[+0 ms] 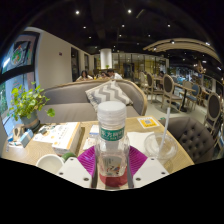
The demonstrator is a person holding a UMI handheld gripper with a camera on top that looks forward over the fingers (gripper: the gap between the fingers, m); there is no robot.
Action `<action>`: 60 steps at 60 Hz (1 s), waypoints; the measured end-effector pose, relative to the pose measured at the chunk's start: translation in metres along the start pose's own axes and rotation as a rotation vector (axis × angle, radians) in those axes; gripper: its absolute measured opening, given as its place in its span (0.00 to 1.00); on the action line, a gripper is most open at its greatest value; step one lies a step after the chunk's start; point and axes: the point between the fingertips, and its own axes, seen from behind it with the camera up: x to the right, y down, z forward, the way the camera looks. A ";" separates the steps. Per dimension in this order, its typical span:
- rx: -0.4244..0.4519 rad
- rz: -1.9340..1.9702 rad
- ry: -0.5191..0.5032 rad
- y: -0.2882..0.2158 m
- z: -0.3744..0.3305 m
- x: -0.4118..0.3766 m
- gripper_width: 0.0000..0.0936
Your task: Pour water
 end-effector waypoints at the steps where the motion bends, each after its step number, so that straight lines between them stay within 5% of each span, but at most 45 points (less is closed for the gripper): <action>1: -0.005 0.000 0.002 0.005 0.000 0.002 0.44; 23: 0.002 0.012 0.021 0.044 0.013 0.007 0.53; 36: -0.147 0.033 0.022 0.072 -0.009 0.005 0.92; 60: -0.241 -0.005 0.067 0.071 -0.180 -0.030 0.91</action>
